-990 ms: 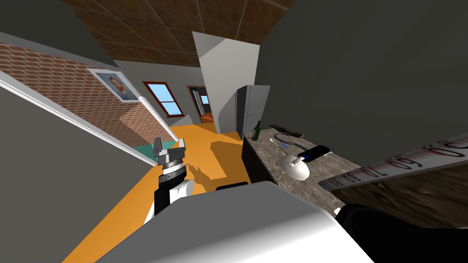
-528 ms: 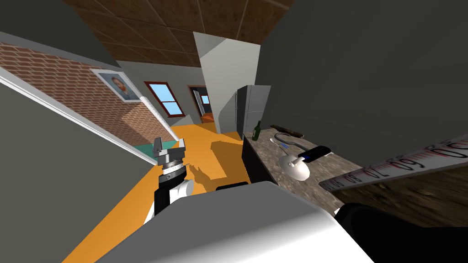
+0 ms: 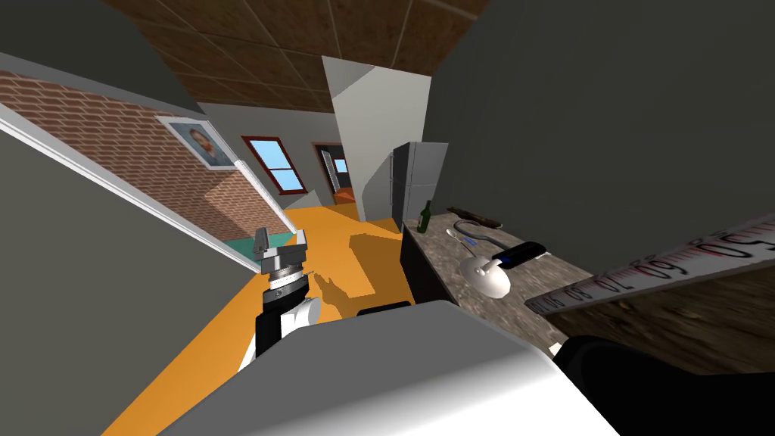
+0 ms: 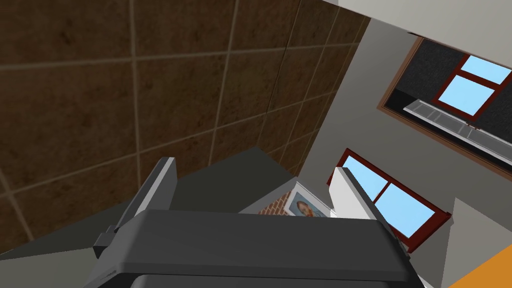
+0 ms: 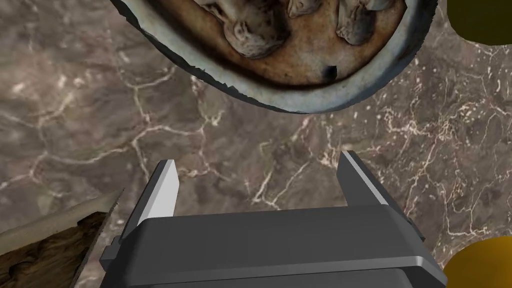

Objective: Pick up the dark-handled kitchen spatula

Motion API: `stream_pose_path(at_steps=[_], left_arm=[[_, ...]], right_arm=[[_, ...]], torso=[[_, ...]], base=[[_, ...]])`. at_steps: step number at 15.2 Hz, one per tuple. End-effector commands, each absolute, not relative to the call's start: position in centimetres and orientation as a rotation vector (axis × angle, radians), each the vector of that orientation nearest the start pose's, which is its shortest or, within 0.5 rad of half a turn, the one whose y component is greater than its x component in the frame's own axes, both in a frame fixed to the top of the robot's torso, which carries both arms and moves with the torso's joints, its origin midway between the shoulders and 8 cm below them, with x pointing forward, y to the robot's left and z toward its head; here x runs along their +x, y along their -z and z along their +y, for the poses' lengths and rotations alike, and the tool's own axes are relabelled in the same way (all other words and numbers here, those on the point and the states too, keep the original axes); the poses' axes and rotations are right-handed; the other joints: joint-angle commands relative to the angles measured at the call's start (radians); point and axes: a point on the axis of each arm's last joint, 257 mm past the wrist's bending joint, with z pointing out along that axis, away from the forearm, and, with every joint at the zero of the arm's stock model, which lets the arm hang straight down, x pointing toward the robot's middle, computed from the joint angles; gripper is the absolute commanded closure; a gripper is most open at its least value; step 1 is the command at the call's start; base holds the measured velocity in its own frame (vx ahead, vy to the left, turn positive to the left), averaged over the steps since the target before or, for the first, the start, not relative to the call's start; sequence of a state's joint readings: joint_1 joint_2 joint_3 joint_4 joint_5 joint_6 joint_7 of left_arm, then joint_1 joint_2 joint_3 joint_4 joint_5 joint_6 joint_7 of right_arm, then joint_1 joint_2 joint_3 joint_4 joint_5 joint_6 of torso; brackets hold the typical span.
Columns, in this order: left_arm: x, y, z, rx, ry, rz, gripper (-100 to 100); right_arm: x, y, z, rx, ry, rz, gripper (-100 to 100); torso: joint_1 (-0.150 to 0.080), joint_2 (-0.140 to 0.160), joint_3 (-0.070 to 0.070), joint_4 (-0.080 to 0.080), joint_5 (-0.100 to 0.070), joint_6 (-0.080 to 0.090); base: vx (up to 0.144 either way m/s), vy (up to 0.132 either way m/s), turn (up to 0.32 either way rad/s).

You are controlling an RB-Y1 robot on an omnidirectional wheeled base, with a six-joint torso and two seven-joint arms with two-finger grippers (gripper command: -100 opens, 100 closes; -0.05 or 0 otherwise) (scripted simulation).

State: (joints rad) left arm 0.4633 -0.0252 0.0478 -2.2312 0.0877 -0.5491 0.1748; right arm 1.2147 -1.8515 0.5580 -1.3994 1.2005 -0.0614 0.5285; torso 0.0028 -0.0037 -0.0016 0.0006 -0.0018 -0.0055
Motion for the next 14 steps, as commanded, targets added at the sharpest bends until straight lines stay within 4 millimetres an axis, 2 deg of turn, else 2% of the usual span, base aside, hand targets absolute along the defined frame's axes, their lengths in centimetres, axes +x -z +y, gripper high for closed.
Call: stream_pose_path(at_steps=[1, 7, 14], left_arm=[[34.2, -2.4, 30.6, -0.755, 1.489, 0.452, 0], [34.2, -2.4, 30.6, -0.755, 1.489, 0.452, 0], [34.2, -2.4, 30.6, -0.755, 1.489, 0.452, 0]], right_arm=[[-13.9, 29.1, -74.6, 1.977, -0.147, -1.728, -100], [-12.8, 29.3, -74.2, 2.168, -0.116, -1.507, -100], [-12.4, 29.5, -73.9, 2.215, -0.119, -1.461, -100]], torso=[[0.000, 0.000, 0.000, 0.000, 0.000, 0.000], [0.001, -0.005, -0.003, 0.000, -0.002, -0.005], [0.000, -0.010, -0.005, -0.001, -0.003, -0.008]], base=[[-0.024, -0.013, 0.032], [-0.019, -0.007, 0.039], [-0.008, -0.003, 0.018]])
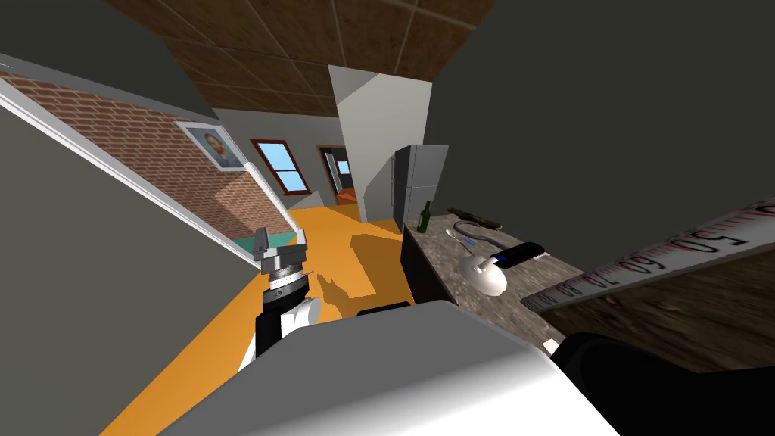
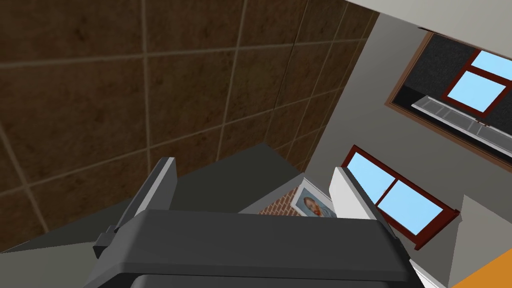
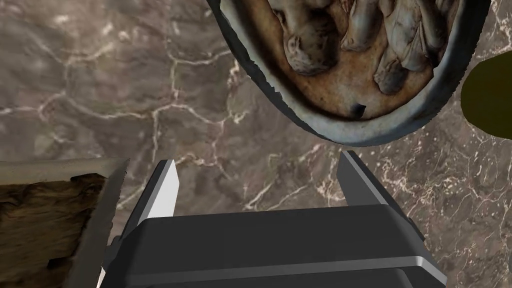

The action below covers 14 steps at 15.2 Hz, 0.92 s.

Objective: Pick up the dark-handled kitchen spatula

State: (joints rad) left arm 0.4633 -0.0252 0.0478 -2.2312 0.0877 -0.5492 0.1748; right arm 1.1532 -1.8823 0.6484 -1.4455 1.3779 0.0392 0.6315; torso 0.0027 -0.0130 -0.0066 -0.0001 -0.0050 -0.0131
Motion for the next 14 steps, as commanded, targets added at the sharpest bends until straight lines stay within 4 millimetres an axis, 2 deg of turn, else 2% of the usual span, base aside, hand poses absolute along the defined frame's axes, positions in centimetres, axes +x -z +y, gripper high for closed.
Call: stream_pose_path(at_steps=[1, 3, 5, 6, 7, 9, 10, 13, 14], left_arm=[[34.2, -2.4, 30.6, -0.755, 1.489, 0.452, 0], [34.2, -2.4, 30.6, -0.755, 1.489, 0.452, 0], [34.2, -2.4, 30.6, -0.755, 1.489, 0.452, 0], [34.2, -2.4, 30.6, -0.755, 1.489, 0.452, 0], [34.2, -2.4, 30.6, -0.755, 1.489, 0.452, 0], [34.2, -2.4, 30.6, -0.755, 1.489, 0.452, 0], [34.2, -2.4, 30.6, -0.755, 1.489, 0.452, 0], [34.2, -2.4, 30.6, -0.755, 1.489, 0.452, 0], [34.2, -2.4, 30.6, -0.755, 1.489, 0.452, 0]], right_arm=[[-12.4, 29.5, -73.9, -3.024, 0.163, 1.996, -100], [-12.4, 29.5, -73.9, -3.072, 0.140, 1.924, -100], [-11.9, 29.7, -73.4, -3.139, 0.122, 1.780, -100], [-11.9, 29.7, -73.4, -3.144, 0.119, 1.770, -100], [-11.5, 30.0, -72.8, -3.189, 0.106, 1.648, -100], [-11.5, 30.0, -72.7, -3.204, 0.097, 1.617, -100], [-11.2, 30.2, -72.1, -3.234, 0.087, 1.510, -100], [-11.2, 30.3, -72.0, -3.251, 0.074, 1.466, -100], [-10.9, 30.5, -71.4, -3.269, 0.067, 1.372, -100]], torso=[[0.000, 0.000, 0.000, 0.000, 0.000, 0.000], [0.000, 0.000, 0.000, 0.000, 0.000, 0.000], [0.000, 0.000, 0.000, 0.000, 0.000, 0.000], [0.000, 0.000, 0.000, 0.000, 0.000, 0.000], [0.000, 0.000, 0.000, 0.000, 0.000, 0.000], [0.000, 0.000, 0.000, 0.000, 0.000, -0.001], [0.000, 0.000, 0.000, 0.000, 0.000, -0.001], [-0.001, 0.000, 0.000, 0.000, 0.000, -0.001], [0.000, 0.000, 0.000, 0.000, 0.000, -0.001]], base=[[-0.019, -0.008, 0.026], [-0.009, -0.006, 0.000], [-0.019, -0.007, 0.051], [-0.021, -0.007, 0.031], [-0.027, -0.004, 0.061], [-0.028, -0.007, 0.042], [-0.031, -0.012, 0.050], [-0.023, -0.009, 0.029], [-0.021, -0.003, 0.047]])
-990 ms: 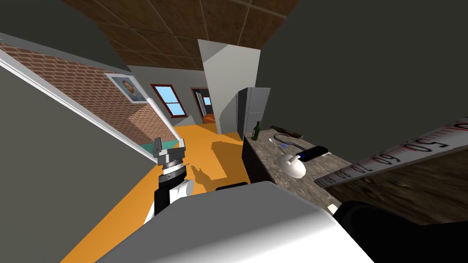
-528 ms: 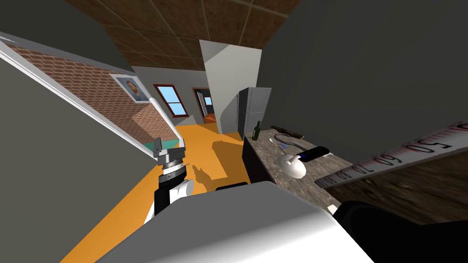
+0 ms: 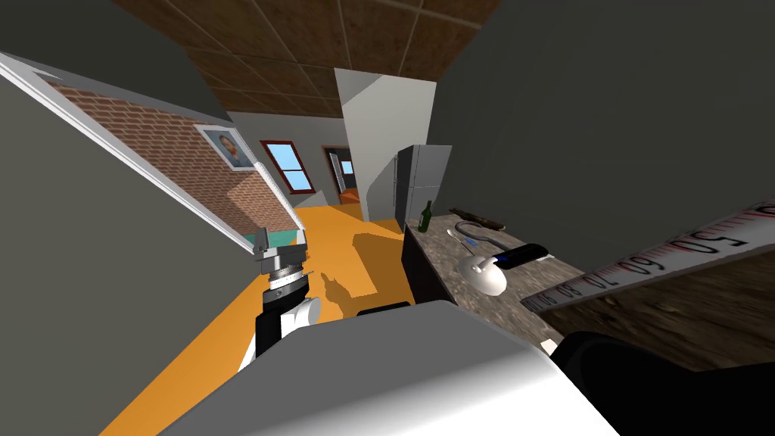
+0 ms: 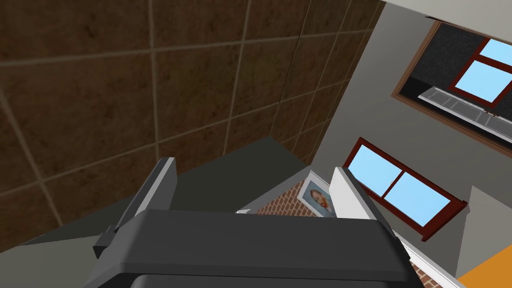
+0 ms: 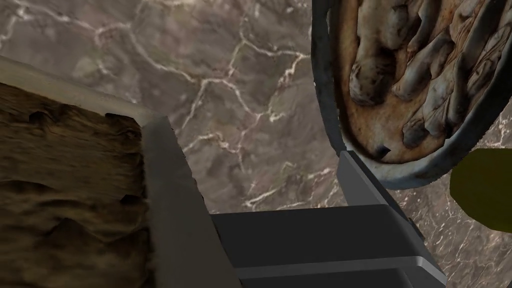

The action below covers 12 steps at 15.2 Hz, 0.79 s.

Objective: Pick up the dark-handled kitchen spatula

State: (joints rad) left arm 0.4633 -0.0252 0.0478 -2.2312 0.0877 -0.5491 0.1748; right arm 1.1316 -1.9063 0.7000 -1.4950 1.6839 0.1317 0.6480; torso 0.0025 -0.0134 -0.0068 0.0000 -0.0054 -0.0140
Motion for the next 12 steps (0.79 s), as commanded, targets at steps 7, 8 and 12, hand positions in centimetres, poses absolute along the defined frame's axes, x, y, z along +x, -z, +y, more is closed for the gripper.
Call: stream_pose_path(at_steps=[7, 8, 12], left_arm=[[34.2, -2.4, 30.6, -0.755, 1.489, 0.452, 0], [34.2, -2.4, 30.6, -0.755, 1.489, 0.452, 0], [34.2, -2.4, 30.6, -0.755, 1.489, 0.452, 0]], right_arm=[[-10.6, 31.0, -69.4, -3.327, 0.005, 1.040, -100], [-10.5, 31.2, -68.5, -3.330, -0.010, 0.931, -100], [-10.4, 31.4, -67.5, -3.328, -0.027, 0.818, -100]], torso=[[0.000, 0.001, 0.001, 0.000, 0.000, 0.000], [0.000, 0.001, 0.001, 0.000, 0.000, 0.000], [0.000, 0.001, 0.000, 0.000, 0.000, 0.000]], base=[[-0.033, -0.007, 0.057], [-0.039, -0.010, 0.052], [-0.030, -0.006, 0.054]])
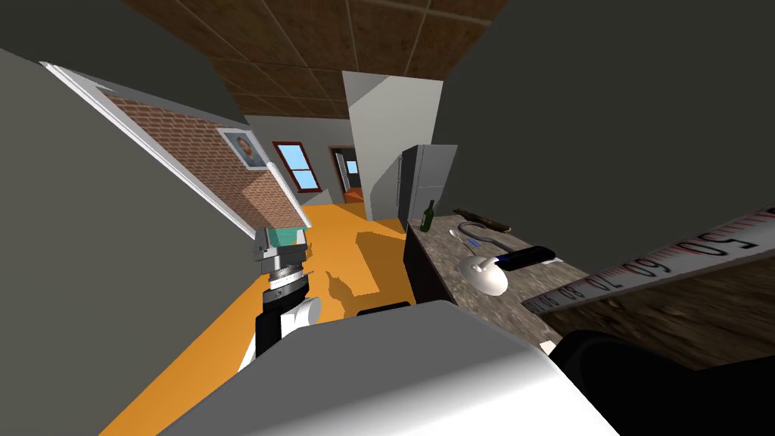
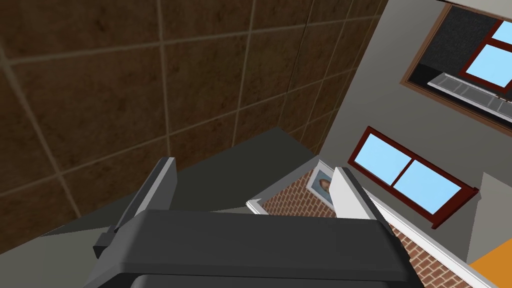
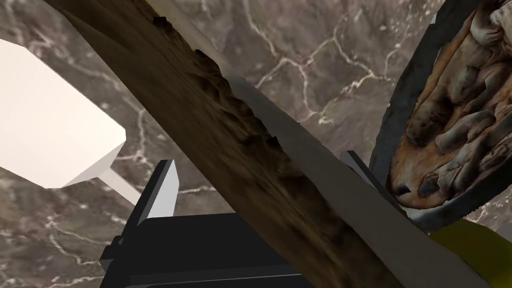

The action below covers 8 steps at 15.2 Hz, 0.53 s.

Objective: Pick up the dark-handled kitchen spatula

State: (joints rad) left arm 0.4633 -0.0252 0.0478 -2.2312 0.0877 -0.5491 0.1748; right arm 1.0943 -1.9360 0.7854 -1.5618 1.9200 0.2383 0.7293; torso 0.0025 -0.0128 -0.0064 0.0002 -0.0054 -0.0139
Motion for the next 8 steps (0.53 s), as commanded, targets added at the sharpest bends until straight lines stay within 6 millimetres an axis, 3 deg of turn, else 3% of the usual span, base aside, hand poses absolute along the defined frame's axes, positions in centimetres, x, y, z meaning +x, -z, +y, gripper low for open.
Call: stream_pose_path(at_steps=[1, 4, 8], left_arm=[[34.2, -2.4, 30.6, -0.755, 1.489, 0.452, 0], [34.2, -2.4, 30.6, -0.755, 1.489, 0.452, 0], [34.2, -2.4, 30.6, -0.755, 1.489, 0.452, 0]], right_arm=[[-10.5, 31.5, -67.4, -3.331, -0.035, 0.790, -100], [-10.5, 31.8, -65.4, -3.307, -0.056, 0.613, -100], [-10.6, 32.1, -64.2, -3.289, -0.078, 0.485, -100]], torso=[[0.000, 0.000, 0.000, 0.000, 0.000, 0.000], [0.000, 0.000, 0.000, 0.000, 0.000, 0.000], [0.000, 0.000, 0.000, 0.000, 0.000, 0.000]], base=[[-0.023, -0.006, 0.021], [-0.031, -0.003, 0.070], [-0.032, -0.008, 0.050]])
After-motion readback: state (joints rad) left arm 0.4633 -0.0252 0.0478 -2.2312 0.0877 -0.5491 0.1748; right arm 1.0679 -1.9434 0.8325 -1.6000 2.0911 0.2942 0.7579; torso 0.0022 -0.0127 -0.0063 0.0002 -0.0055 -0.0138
